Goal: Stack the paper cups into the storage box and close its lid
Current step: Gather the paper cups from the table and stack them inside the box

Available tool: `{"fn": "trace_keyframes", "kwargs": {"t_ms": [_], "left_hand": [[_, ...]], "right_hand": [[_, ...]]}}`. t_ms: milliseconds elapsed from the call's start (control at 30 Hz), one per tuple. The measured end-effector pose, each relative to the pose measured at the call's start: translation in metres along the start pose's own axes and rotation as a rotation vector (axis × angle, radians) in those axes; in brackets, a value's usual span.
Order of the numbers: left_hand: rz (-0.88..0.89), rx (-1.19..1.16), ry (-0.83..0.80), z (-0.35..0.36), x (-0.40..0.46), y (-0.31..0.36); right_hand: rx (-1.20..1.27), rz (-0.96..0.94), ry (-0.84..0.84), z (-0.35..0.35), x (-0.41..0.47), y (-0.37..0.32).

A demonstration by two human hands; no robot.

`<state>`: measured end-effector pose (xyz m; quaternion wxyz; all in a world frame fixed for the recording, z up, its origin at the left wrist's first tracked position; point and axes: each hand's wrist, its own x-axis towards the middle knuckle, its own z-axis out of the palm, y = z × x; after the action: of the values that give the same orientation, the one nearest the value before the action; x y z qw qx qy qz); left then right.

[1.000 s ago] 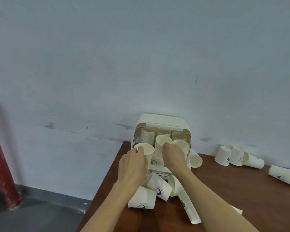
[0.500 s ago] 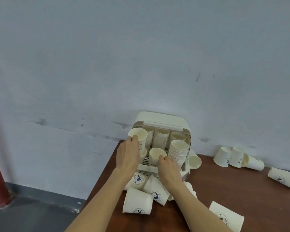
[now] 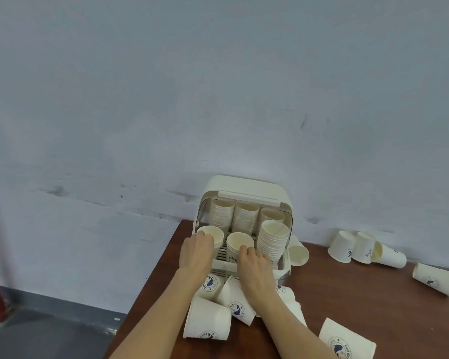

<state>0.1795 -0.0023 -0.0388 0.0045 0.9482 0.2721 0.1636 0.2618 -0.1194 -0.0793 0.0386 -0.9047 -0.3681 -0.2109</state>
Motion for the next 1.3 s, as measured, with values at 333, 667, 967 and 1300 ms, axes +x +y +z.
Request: {"fn": "trace_keyframes", "kwargs": {"t_ms": [333, 667, 967, 1300], "left_hand": [[0.023, -0.058, -0.009, -0.023, -0.031, 0.012], [-0.037, -0.052, 0.047, -0.033, -0.074, 0.013], [-0.206, 0.053, -0.106, -0.027, -0.098, 0.013], [-0.261, 0.074, -0.194, -0.021, -0.109, 0.031]], "right_hand": [[0.110, -0.050, -0.123, -0.022, 0.002, 0.010], [0.179, 0.023, -0.132, -0.067, -0.043, 0.030], [0.138, 0.089, -0.247, -0.090, -0.072, 0.057], [0.091, 0.127, -0.412, -0.092, -0.087, 0.064]]}}
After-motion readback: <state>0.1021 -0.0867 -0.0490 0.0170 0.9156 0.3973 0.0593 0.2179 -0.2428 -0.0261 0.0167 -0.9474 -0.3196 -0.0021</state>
